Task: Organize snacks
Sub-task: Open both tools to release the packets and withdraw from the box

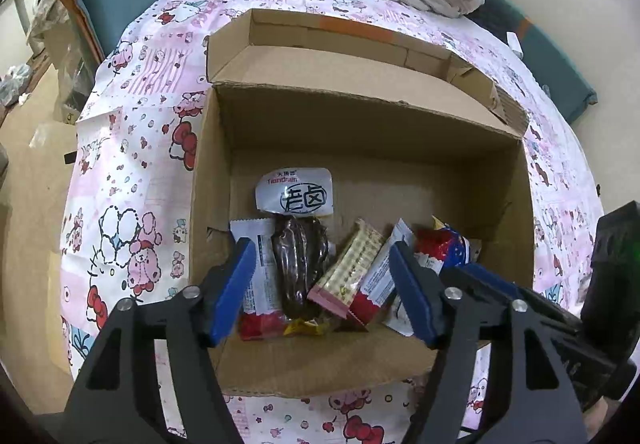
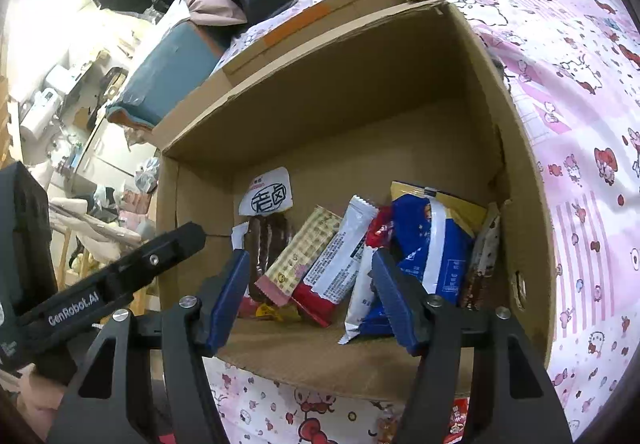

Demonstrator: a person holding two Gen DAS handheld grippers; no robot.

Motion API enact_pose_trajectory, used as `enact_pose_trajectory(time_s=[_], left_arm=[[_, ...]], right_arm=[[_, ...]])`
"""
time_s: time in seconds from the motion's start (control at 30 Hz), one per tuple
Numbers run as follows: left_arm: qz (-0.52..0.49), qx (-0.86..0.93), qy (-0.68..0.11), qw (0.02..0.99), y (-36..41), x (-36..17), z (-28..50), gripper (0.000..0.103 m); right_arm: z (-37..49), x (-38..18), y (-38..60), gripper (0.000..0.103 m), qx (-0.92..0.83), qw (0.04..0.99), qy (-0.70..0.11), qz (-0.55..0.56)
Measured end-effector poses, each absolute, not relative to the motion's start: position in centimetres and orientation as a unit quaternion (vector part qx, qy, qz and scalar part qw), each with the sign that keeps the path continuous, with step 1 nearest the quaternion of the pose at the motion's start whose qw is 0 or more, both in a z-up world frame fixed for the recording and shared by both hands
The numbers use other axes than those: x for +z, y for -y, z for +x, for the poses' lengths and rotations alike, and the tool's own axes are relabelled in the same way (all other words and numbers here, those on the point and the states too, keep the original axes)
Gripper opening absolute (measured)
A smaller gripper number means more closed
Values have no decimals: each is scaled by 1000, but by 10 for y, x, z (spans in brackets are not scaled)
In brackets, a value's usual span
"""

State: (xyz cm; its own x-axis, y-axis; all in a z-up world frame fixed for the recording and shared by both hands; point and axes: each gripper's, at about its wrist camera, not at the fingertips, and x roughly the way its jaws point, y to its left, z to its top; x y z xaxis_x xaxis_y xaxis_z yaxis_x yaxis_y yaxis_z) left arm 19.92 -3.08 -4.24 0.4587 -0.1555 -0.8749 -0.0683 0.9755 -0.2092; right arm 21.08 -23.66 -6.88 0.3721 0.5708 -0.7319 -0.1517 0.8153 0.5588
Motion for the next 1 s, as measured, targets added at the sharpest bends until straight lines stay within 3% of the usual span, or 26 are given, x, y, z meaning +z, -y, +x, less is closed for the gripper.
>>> enact_pose_trajectory(time_s=[0.13, 0.4, 1.0], left_arm=[[-101, -26, -518, 849, 30, -42, 197, 72], [-101, 5, -500, 860, 12, -29, 175, 72], [-145, 21, -507, 849, -22, -20, 105, 72]], right_arm=[[211, -65, 238, 67, 224, 807, -508, 202], [200, -50, 259, 67, 209, 808, -499, 233], [145, -21, 285, 63, 158, 822, -514, 187]])
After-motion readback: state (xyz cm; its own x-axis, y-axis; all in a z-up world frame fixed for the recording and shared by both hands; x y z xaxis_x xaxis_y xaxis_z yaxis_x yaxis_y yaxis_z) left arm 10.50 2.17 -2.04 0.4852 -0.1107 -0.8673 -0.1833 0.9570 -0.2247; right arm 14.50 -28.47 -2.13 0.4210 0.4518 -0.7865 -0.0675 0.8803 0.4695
